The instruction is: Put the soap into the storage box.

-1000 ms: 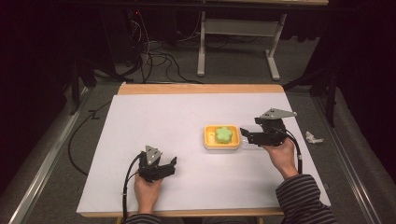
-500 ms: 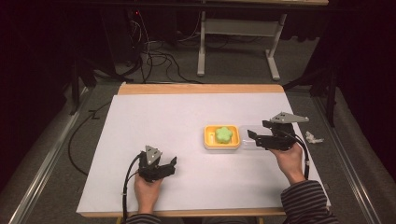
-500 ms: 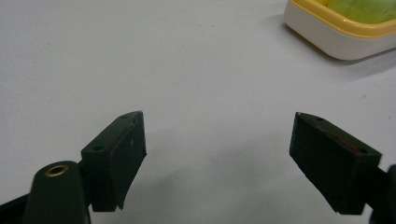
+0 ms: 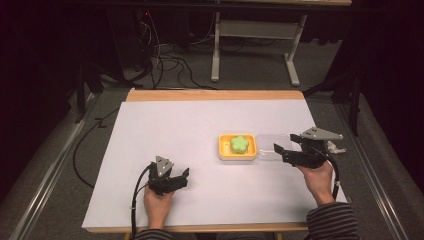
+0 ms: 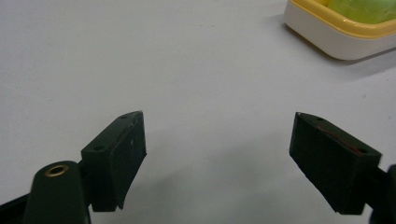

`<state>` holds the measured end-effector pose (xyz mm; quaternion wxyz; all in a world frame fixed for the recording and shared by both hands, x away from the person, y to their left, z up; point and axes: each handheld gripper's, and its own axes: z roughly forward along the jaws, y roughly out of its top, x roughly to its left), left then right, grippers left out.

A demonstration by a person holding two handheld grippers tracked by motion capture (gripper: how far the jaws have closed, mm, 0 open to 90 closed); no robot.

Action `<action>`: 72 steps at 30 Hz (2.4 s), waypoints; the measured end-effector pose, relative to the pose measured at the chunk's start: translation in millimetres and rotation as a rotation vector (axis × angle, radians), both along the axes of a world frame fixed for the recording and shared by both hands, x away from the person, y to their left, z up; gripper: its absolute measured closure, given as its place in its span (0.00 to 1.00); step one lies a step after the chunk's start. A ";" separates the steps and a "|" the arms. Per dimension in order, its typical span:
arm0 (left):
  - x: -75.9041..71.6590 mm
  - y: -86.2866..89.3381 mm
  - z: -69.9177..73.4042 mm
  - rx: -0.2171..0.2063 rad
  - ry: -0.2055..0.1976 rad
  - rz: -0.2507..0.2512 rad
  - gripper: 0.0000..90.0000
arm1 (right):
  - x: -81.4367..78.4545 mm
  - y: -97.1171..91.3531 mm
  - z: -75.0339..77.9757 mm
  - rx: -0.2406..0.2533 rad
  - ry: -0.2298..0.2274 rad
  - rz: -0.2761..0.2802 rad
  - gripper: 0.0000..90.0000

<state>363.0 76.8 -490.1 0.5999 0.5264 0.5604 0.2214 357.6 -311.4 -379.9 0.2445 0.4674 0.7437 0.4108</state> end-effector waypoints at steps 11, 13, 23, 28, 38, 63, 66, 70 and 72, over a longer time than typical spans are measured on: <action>-0.4 -0.6 -0.1 0.001 -0.007 0.002 0.21 | -8.3 -9.6 -9.0 0.001 0.010 -0.027 0.30; -0.3 -0.6 -0.1 0.001 -0.006 0.002 0.21 | -8.9 -10.4 -9.6 0.005 0.008 -0.031 0.30; 0.0 0.0 0.0 0.000 -0.001 0.001 0.21 | -15.7 -17.3 -19.0 -0.002 0.022 -0.036 0.30; 0.0 0.1 -0.1 0.003 0.000 0.001 0.21 | -18.9 -17.7 -25.3 0.003 0.032 -0.038 0.30; 0.2 0.1 0.0 0.002 0.000 0.004 0.21 | -23.0 -14.9 -35.6 0.004 0.053 -0.035 0.30; 0.7 0.1 0.2 -0.009 0.000 0.009 0.22 | -27.9 4.8 -63.9 -0.028 0.094 -0.011 0.30; 0.7 0.0 0.1 -0.008 0.000 0.010 0.22 | -28.2 6.1 -67.5 -0.024 0.102 -0.013 0.30; 0.8 0.0 0.0 -0.006 0.000 0.011 0.22 | -27.5 9.4 -72.0 -0.037 0.101 -0.004 0.30; 0.8 0.0 0.0 -0.007 0.001 0.011 0.22 | -27.5 11.5 -74.0 -0.041 0.108 -0.002 0.31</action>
